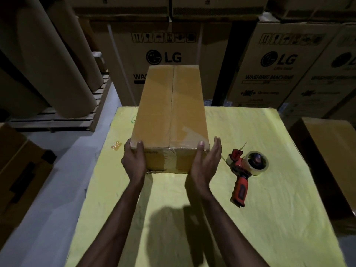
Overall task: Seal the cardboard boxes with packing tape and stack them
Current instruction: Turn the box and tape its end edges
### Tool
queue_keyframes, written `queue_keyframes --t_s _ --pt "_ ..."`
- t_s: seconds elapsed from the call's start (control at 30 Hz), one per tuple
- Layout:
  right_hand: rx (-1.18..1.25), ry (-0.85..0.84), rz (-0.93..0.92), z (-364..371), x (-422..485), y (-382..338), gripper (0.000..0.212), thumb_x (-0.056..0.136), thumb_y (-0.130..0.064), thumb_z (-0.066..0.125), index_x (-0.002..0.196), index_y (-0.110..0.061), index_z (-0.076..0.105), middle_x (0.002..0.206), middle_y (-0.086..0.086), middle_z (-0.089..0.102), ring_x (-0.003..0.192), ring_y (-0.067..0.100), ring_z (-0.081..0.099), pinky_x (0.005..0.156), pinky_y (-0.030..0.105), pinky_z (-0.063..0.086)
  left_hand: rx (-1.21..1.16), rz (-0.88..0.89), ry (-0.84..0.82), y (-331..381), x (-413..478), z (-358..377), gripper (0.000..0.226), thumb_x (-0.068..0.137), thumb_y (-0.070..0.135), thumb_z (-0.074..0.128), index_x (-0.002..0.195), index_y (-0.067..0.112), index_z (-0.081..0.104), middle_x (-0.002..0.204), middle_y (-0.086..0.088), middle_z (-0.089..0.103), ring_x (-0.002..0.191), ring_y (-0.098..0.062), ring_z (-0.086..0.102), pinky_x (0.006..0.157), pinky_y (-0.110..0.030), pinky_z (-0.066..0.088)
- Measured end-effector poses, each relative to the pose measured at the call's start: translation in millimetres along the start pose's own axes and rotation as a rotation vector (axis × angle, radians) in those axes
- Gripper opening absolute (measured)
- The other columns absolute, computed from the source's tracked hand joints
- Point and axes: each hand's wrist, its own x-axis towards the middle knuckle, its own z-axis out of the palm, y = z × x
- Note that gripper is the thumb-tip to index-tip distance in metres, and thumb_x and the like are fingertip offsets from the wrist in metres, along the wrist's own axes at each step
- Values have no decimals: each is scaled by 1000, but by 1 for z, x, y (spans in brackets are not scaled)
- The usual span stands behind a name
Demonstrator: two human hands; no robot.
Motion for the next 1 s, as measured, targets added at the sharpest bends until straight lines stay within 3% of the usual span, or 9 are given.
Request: queue_keyframes --t_s 0.13,0.27,0.4,0.5,0.63,0.77,0.87,0.93,1.0 --pt "118 -174 124 -3 14 12 58 107 -56 34 160 -32 30 163 2 38 144 23 43 107 29 32 -30 -78 54 -5 4 9 42 105 43 55 130 11 64 127 -14 70 119 -36 60 100 -44 47" --pt "310 -229 387 3 8 34 92 76 -97 35 151 -45 41 158 -3 46 143 23 45 117 51 38 -54 -198 90 -4 3 15 53 104 54 51 118 6 68 124 -19 69 120 -40 57 101 -45 42" --pt "601 -245 632 12 12 64 104 73 -101 35 157 -41 35 166 -5 33 154 23 26 125 57 18 -70 -332 20 -10 -3 16 78 98 74 40 136 11 64 137 -21 62 133 -40 50 110 -48 36" --pt "594 -282 703 9 16 61 114 66 -102 36 158 -35 36 162 -1 40 151 23 32 125 56 17 -83 -345 -2 -13 -5 16 83 96 78 39 138 12 63 137 -20 63 132 -39 51 108 -48 37" --pt "622 -241 747 13 20 63 81 95 -78 30 155 -26 43 155 6 49 146 27 40 125 53 21 -83 -358 -7 -11 -7 17 91 92 85 36 139 11 61 139 -18 62 134 -39 51 111 -52 39" --pt "682 -198 807 14 28 69 74 102 -69 28 156 -20 41 157 10 46 147 29 39 124 48 24 -91 -368 -14 -2 -16 16 89 92 85 32 138 15 62 136 -15 64 129 -37 54 110 -53 41" --pt "531 -72 625 -5 33 66 72 96 -74 42 148 -25 50 153 5 50 143 28 45 117 45 37 -176 -366 -93 -2 -24 8 87 92 87 25 144 27 59 144 -5 61 134 -31 53 115 -48 40" --pt "355 74 253 -31 39 44 42 106 -48 49 137 -22 59 140 0 59 130 19 56 99 26 49 -142 -90 -56 -2 -27 -4 61 106 63 33 152 27 51 154 1 54 142 -20 48 116 -33 38" --pt "152 53 -216 -52 51 24 29 105 -31 56 127 -16 68 128 0 67 121 12 60 95 21 48 -80 291 -2 -1 -20 -18 43 111 38 44 149 22 56 152 3 56 140 -12 51 113 -26 41"
